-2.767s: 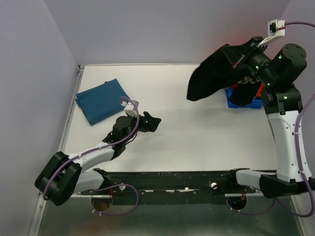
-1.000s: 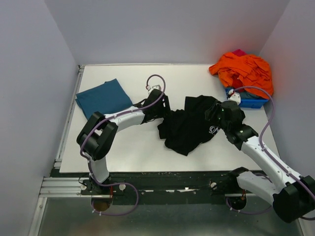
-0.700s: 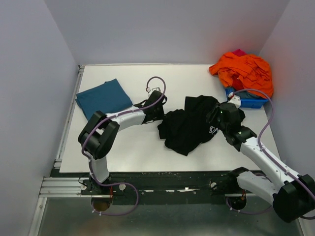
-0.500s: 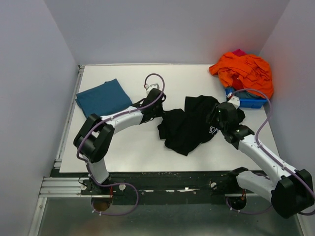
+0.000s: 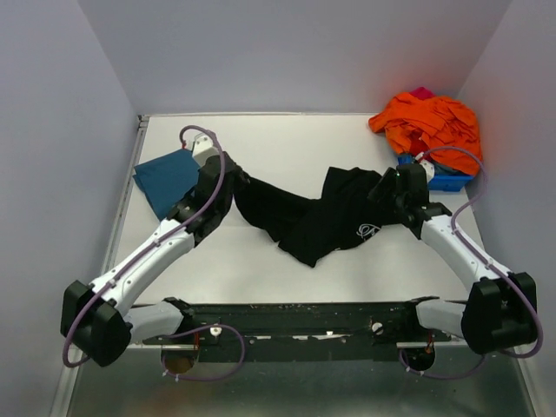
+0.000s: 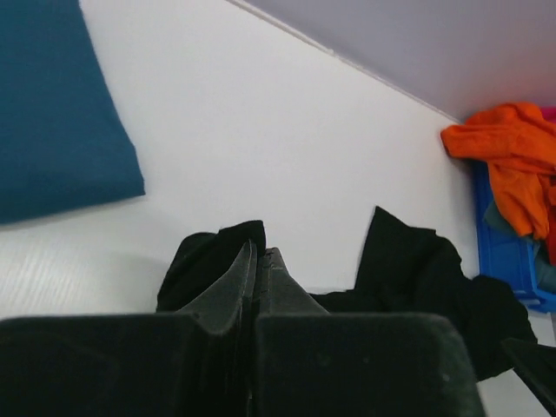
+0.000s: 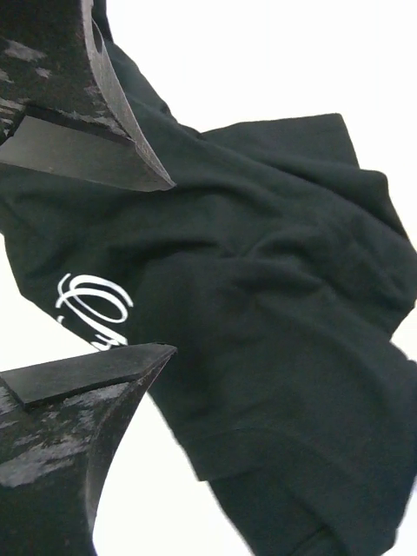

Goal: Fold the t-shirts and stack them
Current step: Flatten out the tshirt

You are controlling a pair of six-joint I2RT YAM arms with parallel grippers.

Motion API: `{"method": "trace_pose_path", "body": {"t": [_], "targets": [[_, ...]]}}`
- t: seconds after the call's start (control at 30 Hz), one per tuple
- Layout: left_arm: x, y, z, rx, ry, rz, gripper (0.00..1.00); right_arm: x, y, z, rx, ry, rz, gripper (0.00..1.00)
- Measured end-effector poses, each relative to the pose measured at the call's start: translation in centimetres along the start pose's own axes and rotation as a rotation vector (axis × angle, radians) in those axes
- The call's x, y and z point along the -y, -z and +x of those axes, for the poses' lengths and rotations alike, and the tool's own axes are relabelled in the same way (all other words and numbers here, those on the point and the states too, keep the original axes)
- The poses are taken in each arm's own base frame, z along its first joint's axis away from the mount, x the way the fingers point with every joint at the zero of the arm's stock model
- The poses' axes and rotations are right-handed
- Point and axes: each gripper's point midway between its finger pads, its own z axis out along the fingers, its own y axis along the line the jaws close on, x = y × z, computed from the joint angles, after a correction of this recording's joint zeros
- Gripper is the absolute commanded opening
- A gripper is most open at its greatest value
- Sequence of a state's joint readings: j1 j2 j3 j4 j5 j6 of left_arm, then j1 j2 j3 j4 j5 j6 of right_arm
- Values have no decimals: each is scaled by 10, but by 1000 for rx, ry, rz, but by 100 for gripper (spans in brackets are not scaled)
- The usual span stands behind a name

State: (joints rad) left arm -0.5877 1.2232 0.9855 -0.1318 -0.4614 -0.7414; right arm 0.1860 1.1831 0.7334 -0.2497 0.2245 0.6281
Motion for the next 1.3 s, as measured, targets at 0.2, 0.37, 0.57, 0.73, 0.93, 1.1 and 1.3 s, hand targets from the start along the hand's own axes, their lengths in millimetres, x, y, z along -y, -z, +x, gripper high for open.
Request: {"method": "trace_pose_path", "body": {"t": [0.2, 0.37, 0.57, 0.73, 0.93, 1.1, 1.3], "targets": [[-36, 25, -16, 81, 67, -49, 0, -23, -18, -8, -45, -16, -26, 68], [-51, 26, 0, 60, 68, -72, 0, -24, -36, 11, -129, -27, -19, 64], [-53, 26, 3, 55, 66, -77, 0, -28, -45, 37, -223, -50, -53, 25], [-53, 25, 4, 54, 64, -80, 0, -27, -45, 45, -251, -61, -52, 1], [-60, 13, 3, 51, 51, -130, 0, -33, -13, 7, -137, -49, -77, 1], [-61, -6, -25, 81, 71, -176, 0, -51, 26, -51, 15, -46, -134, 0], [-44, -14, -94, 164, 119, -181, 0, -61, 95, -135, 235, -95, -195, 1]]}}
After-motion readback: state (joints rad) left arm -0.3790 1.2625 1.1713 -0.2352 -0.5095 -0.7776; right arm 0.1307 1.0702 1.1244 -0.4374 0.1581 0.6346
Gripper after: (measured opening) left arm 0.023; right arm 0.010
